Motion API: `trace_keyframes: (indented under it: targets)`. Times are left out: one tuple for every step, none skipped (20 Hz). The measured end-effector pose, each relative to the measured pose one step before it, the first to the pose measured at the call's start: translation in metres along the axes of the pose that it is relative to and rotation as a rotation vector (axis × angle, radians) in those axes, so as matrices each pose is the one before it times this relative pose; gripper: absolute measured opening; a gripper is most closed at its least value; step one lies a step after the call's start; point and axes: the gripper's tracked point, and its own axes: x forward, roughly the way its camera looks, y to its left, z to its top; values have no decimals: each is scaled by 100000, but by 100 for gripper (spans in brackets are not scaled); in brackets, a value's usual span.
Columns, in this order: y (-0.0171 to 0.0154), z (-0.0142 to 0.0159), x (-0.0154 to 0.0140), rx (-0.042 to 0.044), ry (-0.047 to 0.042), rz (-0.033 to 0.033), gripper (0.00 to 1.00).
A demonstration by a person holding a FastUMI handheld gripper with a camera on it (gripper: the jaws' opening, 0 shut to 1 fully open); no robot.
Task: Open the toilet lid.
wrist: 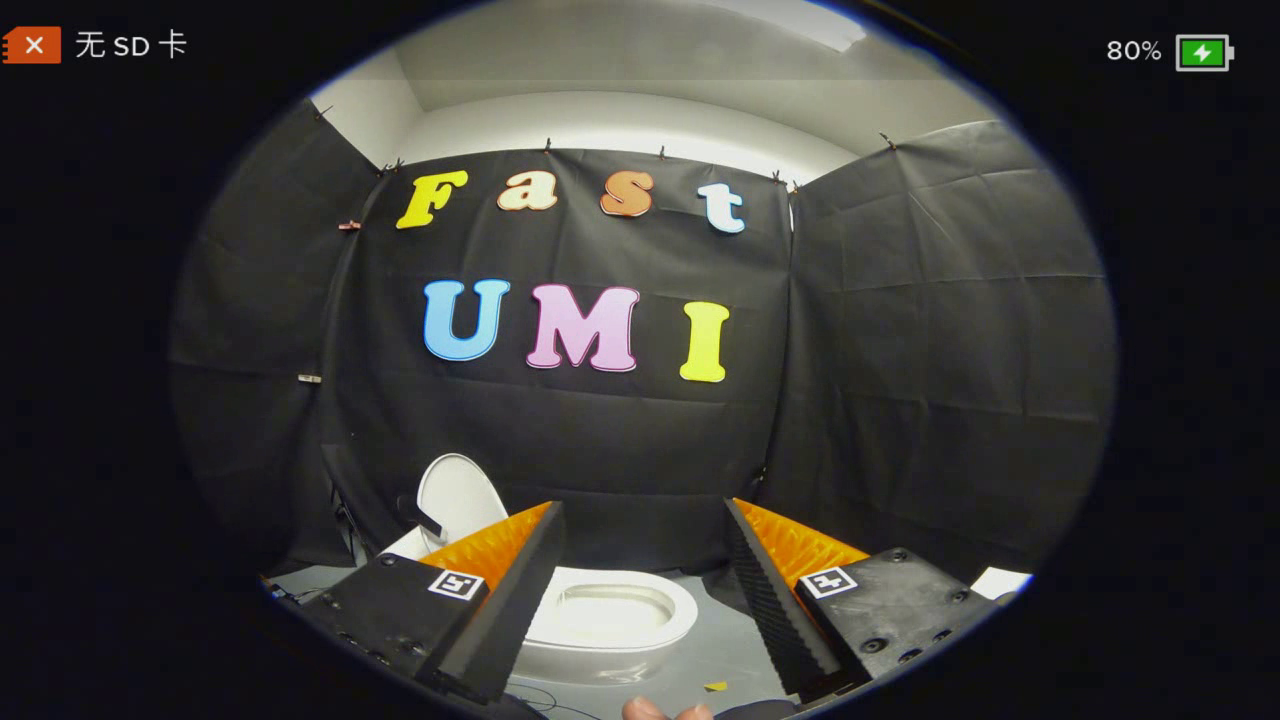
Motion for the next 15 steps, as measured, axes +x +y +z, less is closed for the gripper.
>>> trace_keyframes:
  targets:
    - [46, 157, -136, 228, 104, -97, 99]
    - [-42, 55, -55, 137, -104, -112, 99]
    - [79, 83, 4, 14, -212, -143, 99]
    - [258, 176, 15, -208, -334, 296, 98]
    - [215, 80, -83, -390, -161, 66, 99]
    - [144, 120, 6, -309, -285, 18, 99]
    - [-66, 80, 20, -307, -355, -47, 98]
    - [10, 57, -89, -303, -206, 21, 99]
    - [107, 27, -29, -177, -86, -56, 98]
    - [185, -3, 13, 67, 77, 320, 98]
    - [40, -126, 10, 5, 259, 162, 99]
    - [60, -94, 26, 73, 116, 80, 99]
    - [16, -47, 129, 46, 281, -19, 99]
    - [58, -197, 97, 13, 287, 229, 99]
    - [19, -179, 75, -203, 585, -40, 99]
